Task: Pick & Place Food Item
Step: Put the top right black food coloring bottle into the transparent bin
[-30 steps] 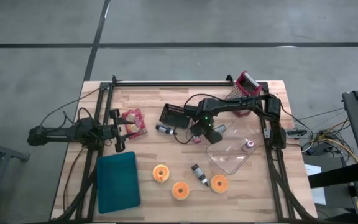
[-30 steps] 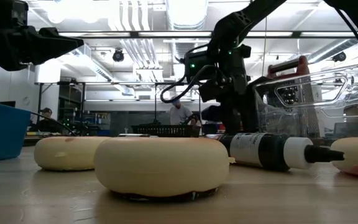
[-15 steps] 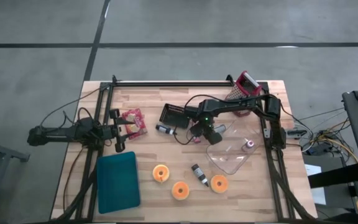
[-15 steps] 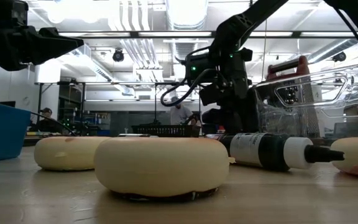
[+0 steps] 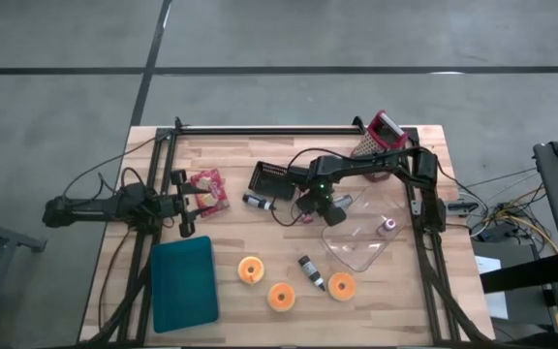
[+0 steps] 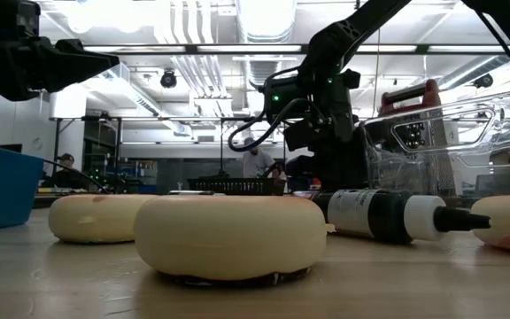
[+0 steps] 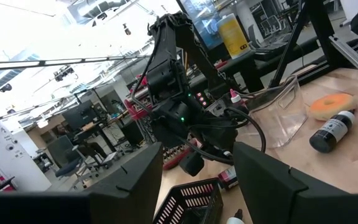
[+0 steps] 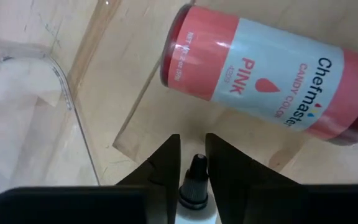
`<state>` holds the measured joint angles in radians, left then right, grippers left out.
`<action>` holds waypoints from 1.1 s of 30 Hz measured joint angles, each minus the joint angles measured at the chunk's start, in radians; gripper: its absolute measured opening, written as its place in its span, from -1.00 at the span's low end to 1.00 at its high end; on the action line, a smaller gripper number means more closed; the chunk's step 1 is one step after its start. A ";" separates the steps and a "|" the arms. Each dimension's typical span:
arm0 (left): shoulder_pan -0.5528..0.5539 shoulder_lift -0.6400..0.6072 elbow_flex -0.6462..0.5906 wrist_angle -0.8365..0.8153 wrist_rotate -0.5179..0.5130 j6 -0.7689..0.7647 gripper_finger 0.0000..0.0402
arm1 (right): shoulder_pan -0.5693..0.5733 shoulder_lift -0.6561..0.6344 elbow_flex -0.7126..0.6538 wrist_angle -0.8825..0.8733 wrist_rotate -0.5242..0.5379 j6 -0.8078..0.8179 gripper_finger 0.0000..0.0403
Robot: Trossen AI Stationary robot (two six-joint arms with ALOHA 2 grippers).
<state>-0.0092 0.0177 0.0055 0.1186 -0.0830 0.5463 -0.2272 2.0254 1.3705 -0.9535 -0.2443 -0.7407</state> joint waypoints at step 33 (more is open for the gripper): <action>0.000 0.000 0.000 0.000 0.000 0.000 -0.01 | 0.000 -0.001 0.093 -0.010 0.039 0.057 -0.86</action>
<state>-0.0093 0.0177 0.0055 0.1184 -0.0826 0.5461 -0.2276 2.0242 1.4637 -0.9637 -0.2055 -0.6835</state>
